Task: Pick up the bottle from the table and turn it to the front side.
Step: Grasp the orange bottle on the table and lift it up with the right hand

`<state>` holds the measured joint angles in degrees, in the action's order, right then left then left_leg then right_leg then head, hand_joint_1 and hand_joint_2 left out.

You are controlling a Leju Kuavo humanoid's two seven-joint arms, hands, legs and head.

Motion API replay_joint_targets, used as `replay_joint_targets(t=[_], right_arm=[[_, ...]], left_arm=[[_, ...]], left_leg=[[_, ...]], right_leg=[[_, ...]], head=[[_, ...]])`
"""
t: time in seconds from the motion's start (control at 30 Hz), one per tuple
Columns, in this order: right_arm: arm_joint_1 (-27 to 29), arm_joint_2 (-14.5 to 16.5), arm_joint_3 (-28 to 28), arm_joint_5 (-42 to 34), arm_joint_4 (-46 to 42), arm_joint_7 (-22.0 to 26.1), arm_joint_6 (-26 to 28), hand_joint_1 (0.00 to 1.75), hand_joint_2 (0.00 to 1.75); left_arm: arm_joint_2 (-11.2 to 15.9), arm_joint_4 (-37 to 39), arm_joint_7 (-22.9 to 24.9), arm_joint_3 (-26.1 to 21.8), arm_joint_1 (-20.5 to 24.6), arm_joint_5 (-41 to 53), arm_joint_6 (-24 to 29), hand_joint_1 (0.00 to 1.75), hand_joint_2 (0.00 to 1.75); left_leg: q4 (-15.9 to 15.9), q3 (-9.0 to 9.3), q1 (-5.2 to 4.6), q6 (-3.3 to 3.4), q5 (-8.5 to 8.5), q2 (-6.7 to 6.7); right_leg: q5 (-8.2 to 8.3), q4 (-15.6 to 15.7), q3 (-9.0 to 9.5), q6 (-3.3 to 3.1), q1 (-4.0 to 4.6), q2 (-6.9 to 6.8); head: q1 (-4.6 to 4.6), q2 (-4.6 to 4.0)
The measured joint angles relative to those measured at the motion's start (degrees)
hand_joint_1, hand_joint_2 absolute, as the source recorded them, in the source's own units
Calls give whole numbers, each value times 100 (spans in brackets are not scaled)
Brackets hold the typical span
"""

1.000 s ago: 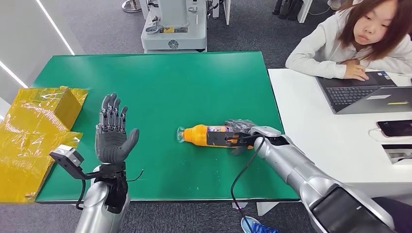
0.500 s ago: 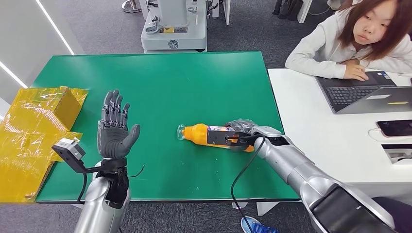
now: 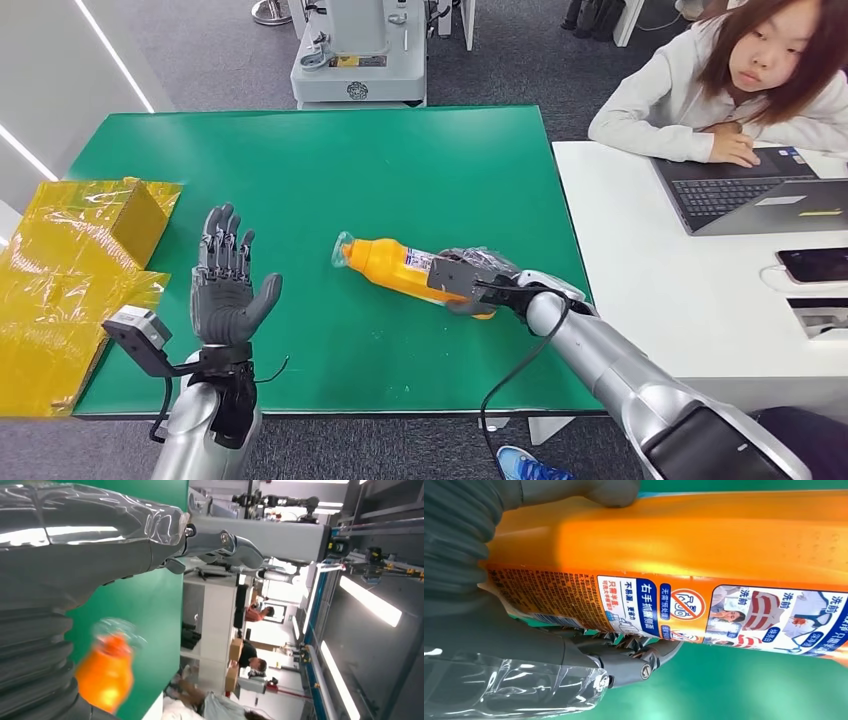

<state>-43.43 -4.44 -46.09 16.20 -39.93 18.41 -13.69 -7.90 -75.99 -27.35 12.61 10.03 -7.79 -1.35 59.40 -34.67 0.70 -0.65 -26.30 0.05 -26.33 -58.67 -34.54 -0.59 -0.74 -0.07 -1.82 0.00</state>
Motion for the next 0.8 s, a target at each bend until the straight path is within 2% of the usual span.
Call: replay_joint_targets(t=[0.17,0.33,0.43,0.6,0.8], right_arm=[[627,-135,625,-322,-792,219,155,175,175],[1324,-168,1267,-118,-1838,366,751,175,175],[1586,-103,1666,-7,-2372,430,915,175,175],[1585,150,1927,261,-2673,616,1021,175,175],[1136,607,1820,462,-2456,639,1099,175,175]], left_arm=[[113,-12,-60,-38,-79,250,63,0,175],[191,5,87,-42,-65,536,-87,0,175],[208,67,208,-44,8,623,-296,0,175],[235,290,490,-48,351,536,-804,0,175],[312,850,795,-48,1155,183,-1292,0,175]], left_leg=[[-1,-2,0,0,0,-1],[-1,-3,-1,0,0,-2],[-1,-3,0,0,0,0],[-1,-2,1,-1,3,1],[-1,-2,2,-8,14,-1]], right_leg=[[0,1,0,0,0,0],[0,1,0,0,-1,-2],[0,0,-1,0,0,0],[2,-3,-1,-2,0,1],[6,-11,-2,-5,1,1]], head=[[0,0],[1,0],[1,0],[0,0],[0,0]])
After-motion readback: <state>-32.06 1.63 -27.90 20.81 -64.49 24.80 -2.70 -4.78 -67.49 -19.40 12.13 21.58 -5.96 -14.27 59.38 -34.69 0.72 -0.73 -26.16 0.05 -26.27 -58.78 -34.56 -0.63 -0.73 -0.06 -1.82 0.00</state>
